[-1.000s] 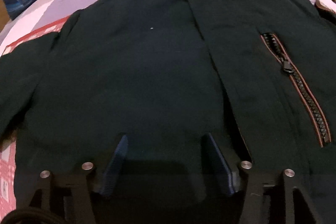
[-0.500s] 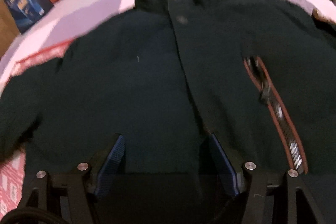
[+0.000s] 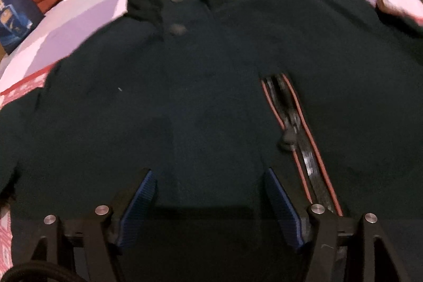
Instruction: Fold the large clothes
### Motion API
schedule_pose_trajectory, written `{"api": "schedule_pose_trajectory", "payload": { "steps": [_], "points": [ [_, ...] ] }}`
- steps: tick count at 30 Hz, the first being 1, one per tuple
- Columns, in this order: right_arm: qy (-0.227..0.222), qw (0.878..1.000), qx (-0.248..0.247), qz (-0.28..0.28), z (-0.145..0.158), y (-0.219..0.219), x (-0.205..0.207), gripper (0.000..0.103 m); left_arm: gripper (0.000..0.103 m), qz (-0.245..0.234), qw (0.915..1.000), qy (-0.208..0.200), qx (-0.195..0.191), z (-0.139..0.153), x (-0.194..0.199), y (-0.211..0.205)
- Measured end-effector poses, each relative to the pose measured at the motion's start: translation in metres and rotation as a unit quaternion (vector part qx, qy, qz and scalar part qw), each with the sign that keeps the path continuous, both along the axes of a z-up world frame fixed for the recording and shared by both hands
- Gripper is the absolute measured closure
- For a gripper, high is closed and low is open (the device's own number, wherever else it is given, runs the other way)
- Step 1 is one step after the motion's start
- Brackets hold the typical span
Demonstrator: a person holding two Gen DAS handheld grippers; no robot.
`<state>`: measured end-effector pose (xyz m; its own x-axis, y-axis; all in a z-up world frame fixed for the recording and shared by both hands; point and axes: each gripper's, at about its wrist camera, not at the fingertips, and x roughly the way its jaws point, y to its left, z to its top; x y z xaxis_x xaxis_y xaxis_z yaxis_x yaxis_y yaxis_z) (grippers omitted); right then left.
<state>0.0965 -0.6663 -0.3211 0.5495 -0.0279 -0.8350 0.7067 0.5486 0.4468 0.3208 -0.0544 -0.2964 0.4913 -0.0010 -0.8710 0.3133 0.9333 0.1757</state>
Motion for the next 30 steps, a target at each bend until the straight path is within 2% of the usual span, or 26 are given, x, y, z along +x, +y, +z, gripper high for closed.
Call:
{"api": "schedule_pose_trajectory", "payload": {
  "steps": [6,10,12,14,17,19,20,22,23,24,27,30],
  "points": [
    [-0.066,0.99,0.084,-0.089,-0.029,-0.017,0.046,0.0,0.03,-0.006,1.0,-0.004,-0.005,0.0,-0.005,0.002],
    [-0.062,0.981,0.123,-0.134,-0.038,-0.01,0.052,0.0,0.029,-0.001,0.9999,-0.004,-0.011,-0.001,-0.005,0.002],
    [-0.056,0.982,0.116,-0.142,-0.038,-0.014,0.058,0.0,0.029,-0.002,0.9999,-0.007,-0.01,-0.002,-0.008,0.001],
    [-0.018,0.989,0.091,-0.112,-0.031,-0.014,0.072,0.0,0.029,-0.004,0.9999,-0.009,-0.01,-0.003,-0.009,0.0],
    [0.009,0.996,0.041,-0.081,-0.02,-0.012,0.084,0.001,0.029,-0.002,0.9999,-0.01,-0.013,-0.004,-0.01,0.001],
    [0.014,0.996,0.037,-0.081,-0.023,-0.018,0.091,0.012,0.029,-0.003,0.9998,-0.011,-0.014,-0.003,-0.01,0.002],
    [0.011,0.995,0.048,-0.083,-0.026,-0.022,0.095,0.024,0.029,-0.005,0.9998,-0.012,-0.013,-0.003,-0.01,0.002],
    [0.02,0.994,0.065,-0.088,-0.033,-0.028,0.1,0.031,0.029,-0.009,0.9997,-0.018,-0.013,-0.002,-0.011,0.002],
    [0.026,0.993,0.07,-0.093,-0.035,-0.03,0.101,0.049,0.029,-0.009,0.9996,-0.022,-0.013,-0.001,-0.011,0.002],
    [0.032,0.993,0.062,-0.098,-0.033,-0.032,0.101,0.078,0.028,-0.009,0.9996,-0.024,-0.014,-0.001,-0.011,0.003],
    [0.035,0.993,0.001,-0.111,-0.014,-0.031,0.094,0.092,0.027,-0.003,0.9995,-0.017,-0.027,-0.001,-0.009,0.008],
    [0.075,0.989,-0.102,-0.073,0.014,-0.017,0.11,0.095,0.027,-0.005,0.9993,-0.013,-0.034,-0.001,-0.009,0.011]
  ]
}}
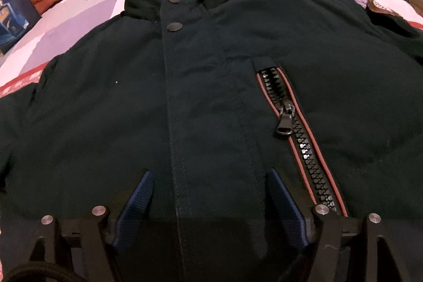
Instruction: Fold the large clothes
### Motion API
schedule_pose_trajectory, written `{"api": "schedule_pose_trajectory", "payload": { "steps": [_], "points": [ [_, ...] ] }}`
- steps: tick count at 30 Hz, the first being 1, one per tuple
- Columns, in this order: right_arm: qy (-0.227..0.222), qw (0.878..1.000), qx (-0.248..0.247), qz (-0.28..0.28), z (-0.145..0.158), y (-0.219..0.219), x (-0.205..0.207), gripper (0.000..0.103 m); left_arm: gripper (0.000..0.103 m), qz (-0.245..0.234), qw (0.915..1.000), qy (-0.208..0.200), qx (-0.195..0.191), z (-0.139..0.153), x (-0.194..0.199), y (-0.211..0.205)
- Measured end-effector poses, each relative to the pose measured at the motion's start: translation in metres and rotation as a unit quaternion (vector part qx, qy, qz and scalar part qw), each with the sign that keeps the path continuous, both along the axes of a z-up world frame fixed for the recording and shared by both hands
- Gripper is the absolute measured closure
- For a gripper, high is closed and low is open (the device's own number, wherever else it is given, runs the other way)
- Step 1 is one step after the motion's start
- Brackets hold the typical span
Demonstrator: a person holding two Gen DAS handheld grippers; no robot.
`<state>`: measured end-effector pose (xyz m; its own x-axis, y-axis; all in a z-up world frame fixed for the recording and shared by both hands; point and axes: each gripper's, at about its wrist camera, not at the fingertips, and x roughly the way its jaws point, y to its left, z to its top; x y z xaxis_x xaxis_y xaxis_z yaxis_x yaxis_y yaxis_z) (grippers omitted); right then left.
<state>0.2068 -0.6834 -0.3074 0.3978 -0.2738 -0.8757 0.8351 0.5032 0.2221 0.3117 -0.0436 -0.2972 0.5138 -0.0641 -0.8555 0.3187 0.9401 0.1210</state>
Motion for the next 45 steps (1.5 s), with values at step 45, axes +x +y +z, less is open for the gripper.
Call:
{"api": "schedule_pose_trajectory", "payload": {
  "steps": [45],
  "points": [
    [0.068,0.716,-0.377,0.584,0.022,0.7,0.211,0.095,0.027,0.106,0.9931,-0.01,-0.048,0.041,-0.082,0.242]
  ]
}}
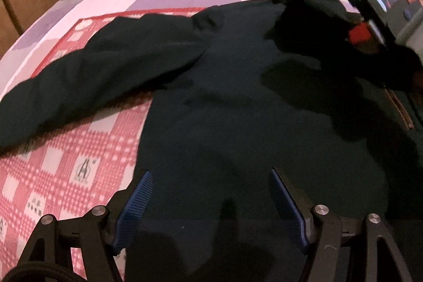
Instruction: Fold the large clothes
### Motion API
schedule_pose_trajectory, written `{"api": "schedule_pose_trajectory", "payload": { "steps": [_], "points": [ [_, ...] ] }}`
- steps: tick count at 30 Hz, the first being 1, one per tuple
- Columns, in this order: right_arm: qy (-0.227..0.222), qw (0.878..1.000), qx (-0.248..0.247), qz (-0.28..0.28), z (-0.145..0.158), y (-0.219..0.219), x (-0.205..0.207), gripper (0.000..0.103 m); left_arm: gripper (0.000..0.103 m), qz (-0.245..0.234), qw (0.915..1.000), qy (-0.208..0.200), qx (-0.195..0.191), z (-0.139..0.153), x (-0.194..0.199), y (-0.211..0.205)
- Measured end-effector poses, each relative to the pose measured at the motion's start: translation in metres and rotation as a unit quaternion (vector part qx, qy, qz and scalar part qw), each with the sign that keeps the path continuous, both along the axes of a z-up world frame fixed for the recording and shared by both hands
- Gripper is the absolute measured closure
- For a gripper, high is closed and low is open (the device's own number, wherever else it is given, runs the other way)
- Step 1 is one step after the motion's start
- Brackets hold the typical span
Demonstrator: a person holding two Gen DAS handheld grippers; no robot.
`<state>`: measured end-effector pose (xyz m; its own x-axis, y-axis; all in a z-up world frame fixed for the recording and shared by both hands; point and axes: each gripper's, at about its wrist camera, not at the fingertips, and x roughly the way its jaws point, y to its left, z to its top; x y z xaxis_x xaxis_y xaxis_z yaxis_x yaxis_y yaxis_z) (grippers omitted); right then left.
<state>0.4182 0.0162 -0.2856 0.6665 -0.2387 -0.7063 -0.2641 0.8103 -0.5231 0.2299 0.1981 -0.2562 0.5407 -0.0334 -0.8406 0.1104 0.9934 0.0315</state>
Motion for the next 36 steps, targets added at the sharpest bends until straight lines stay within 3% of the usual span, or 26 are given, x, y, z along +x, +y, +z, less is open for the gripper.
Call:
{"api": "schedule_pose_trajectory", "payload": {
  "steps": [6,11,14,19,25,29,30,31,33,36],
  "points": [
    [-0.029,1.0,0.005,0.005,-0.003,0.006,-0.004,0.095,0.027,0.01,0.9999,0.003,-0.012,-0.005,0.0,0.01],
    [0.016,0.999,-0.005,0.044,-0.026,0.005,-0.009,0.094,0.027,0.007,0.9999,0.0,-0.011,-0.001,0.004,0.007],
    [0.012,0.998,0.012,0.055,-0.028,0.002,-0.019,0.094,0.027,0.006,0.9999,0.0,-0.01,-0.002,0.008,0.006],
    [0.04,0.996,0.01,0.084,-0.043,-0.002,-0.026,0.094,0.027,0.013,0.9998,0.005,-0.016,-0.003,0.017,-0.001],
    [0.039,0.994,0.035,0.095,-0.038,-0.011,-0.029,0.094,0.027,0.009,0.9998,0.005,-0.016,-0.004,0.029,-0.016],
    [0.065,0.992,0.066,0.091,-0.038,-0.017,-0.027,0.078,0.027,0.015,0.9996,0.011,-0.02,-0.007,0.037,-0.022],
    [0.07,0.991,0.073,0.085,-0.036,-0.018,-0.028,0.062,0.027,0.015,0.9996,0.012,-0.022,-0.007,0.039,-0.023],
    [0.073,0.991,0.078,0.084,-0.035,-0.018,-0.03,0.032,0.027,0.015,0.9995,0.013,-0.023,-0.007,0.04,-0.024],
    [0.086,0.986,0.098,0.103,-0.032,-0.015,-0.04,0.0,0.027,0.015,0.9995,0.014,-0.022,-0.008,0.044,-0.028],
    [0.082,0.982,0.113,0.128,-0.024,-0.01,-0.058,0.0,0.027,0.01,0.9996,0.013,-0.023,-0.005,0.05,-0.035]
  ]
}}
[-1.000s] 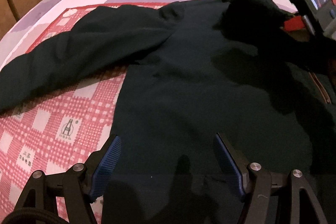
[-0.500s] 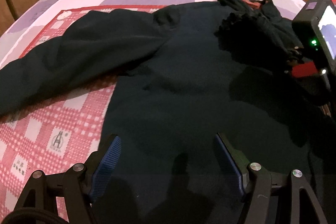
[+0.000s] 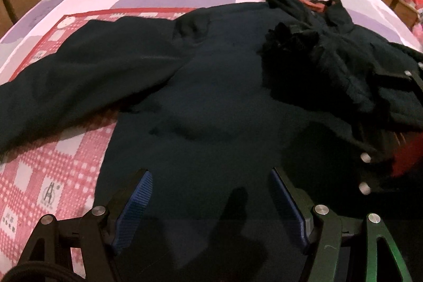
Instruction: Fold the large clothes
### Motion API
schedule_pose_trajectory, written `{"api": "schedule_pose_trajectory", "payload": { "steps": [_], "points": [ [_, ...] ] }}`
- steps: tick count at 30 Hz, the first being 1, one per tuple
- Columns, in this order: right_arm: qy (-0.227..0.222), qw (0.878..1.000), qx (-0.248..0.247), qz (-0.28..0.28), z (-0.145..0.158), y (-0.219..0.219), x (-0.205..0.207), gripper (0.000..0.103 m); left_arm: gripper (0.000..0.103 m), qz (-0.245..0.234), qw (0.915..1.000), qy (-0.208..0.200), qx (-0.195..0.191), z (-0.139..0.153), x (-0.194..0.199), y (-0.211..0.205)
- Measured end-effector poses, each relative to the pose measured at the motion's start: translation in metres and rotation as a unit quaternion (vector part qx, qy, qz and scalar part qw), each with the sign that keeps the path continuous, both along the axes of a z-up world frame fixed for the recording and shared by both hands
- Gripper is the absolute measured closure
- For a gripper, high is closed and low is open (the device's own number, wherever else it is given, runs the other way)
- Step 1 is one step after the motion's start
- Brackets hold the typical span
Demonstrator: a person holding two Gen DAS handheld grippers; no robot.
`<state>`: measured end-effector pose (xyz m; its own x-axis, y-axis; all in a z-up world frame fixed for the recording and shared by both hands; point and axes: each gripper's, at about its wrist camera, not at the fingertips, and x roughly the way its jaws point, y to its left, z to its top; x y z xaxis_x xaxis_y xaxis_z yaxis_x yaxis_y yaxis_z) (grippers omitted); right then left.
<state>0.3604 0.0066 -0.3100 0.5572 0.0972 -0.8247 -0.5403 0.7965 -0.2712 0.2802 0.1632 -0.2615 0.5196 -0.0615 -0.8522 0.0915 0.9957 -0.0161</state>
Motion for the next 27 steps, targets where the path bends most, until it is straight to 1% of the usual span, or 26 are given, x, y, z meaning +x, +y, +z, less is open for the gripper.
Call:
{"api": "schedule_pose_trajectory", "payload": {
  "steps": [2,4,6,7,9,10,11,12,13,15,16,17,18,19,20,21,22,23,25,27],
  "points": [
    [0.002,0.999,0.031,-0.012,0.009,-0.009,-0.008,0.0,0.027,-0.006,1.0,-0.004,0.002,0.004,0.006,-0.007],
    [-0.002,0.996,0.069,-0.049,0.024,-0.031,-0.013,0.0,0.027,-0.014,0.9998,-0.013,0.001,0.012,0.019,-0.018],
    [-0.024,0.99,0.1,-0.099,0.042,-0.064,-0.014,0.0,0.027,-0.021,0.9993,-0.029,-0.007,0.024,0.035,-0.034],
    [-0.033,0.987,0.105,-0.119,0.048,-0.077,-0.011,0.0,0.027,-0.024,0.999,-0.036,-0.012,0.03,0.043,-0.042],
    [-0.058,0.972,0.109,-0.199,0.063,-0.125,0.0,0.0,0.027,-0.037,0.9972,-0.059,-0.027,0.044,0.066,-0.069],
    [-0.065,0.967,0.107,-0.222,0.067,-0.14,0.005,0.0,0.027,-0.042,0.9965,-0.066,-0.028,0.047,0.073,-0.08],
    [-0.074,0.959,0.101,-0.253,0.071,-0.163,0.013,0.0,0.027,-0.05,0.9957,-0.07,-0.032,0.049,0.087,-0.098],
    [-0.077,0.954,0.093,-0.276,0.072,-0.178,0.019,0.0,0.027,-0.058,0.9954,-0.068,-0.034,0.048,0.1,-0.116],
    [-0.073,0.947,0.086,-0.3,0.072,-0.194,0.028,0.0,0.027,-0.063,0.9953,-0.066,-0.031,0.044,0.11,-0.131],
    [-0.045,0.934,0.088,-0.342,0.062,-0.224,0.048,0.0,0.027,-0.067,0.996,-0.051,-0.032,0.029,0.132,-0.157],
    [-0.036,0.932,0.089,-0.351,0.057,-0.23,0.054,0.0,0.027,-0.061,0.9971,-0.037,-0.027,0.019,0.143,-0.163],
    [-0.025,0.93,0.091,-0.354,0.049,-0.235,0.062,0.0,0.027,-0.047,0.9987,-0.017,-0.008,0.002,0.155,-0.168],
    [-0.012,0.933,0.093,-0.347,0.04,-0.237,0.07,0.0,0.027,-0.031,0.9994,0.007,0.017,-0.018,0.165,-0.168],
    [-0.005,0.936,0.086,-0.341,0.031,-0.237,0.073,0.0,0.024,-0.02,0.9992,0.021,0.029,-0.031,0.169,-0.164],
    [0.006,0.939,0.06,-0.338,0.015,-0.239,0.076,0.0,0.023,-0.019,0.9992,0.024,0.027,-0.043,0.17,-0.157],
    [0.023,0.94,0.046,-0.337,0.002,-0.245,0.077,0.0,0.023,-0.028,0.9989,0.01,0.035,-0.045,0.165,-0.155],
    [0.033,0.94,0.056,-0.334,-0.008,-0.254,0.076,0.0,0.023,-0.035,0.9983,0.001,0.046,-0.044,0.16,-0.157],
    [0.029,0.938,0.072,-0.339,-0.01,-0.265,0.072,0.0,0.023,-0.044,0.9975,-0.007,0.054,-0.044,0.155,-0.157],
    [0.02,0.935,0.085,-0.343,-0.01,-0.279,0.064,0.0,0.023,-0.043,0.998,-0.006,0.047,-0.044,0.153,-0.152],
    [0.015,0.942,0.09,-0.323,-0.012,-0.286,0.055,0.001,0.023,-0.034,0.9985,-0.002,0.043,-0.042,0.154,-0.147]
  ]
}}
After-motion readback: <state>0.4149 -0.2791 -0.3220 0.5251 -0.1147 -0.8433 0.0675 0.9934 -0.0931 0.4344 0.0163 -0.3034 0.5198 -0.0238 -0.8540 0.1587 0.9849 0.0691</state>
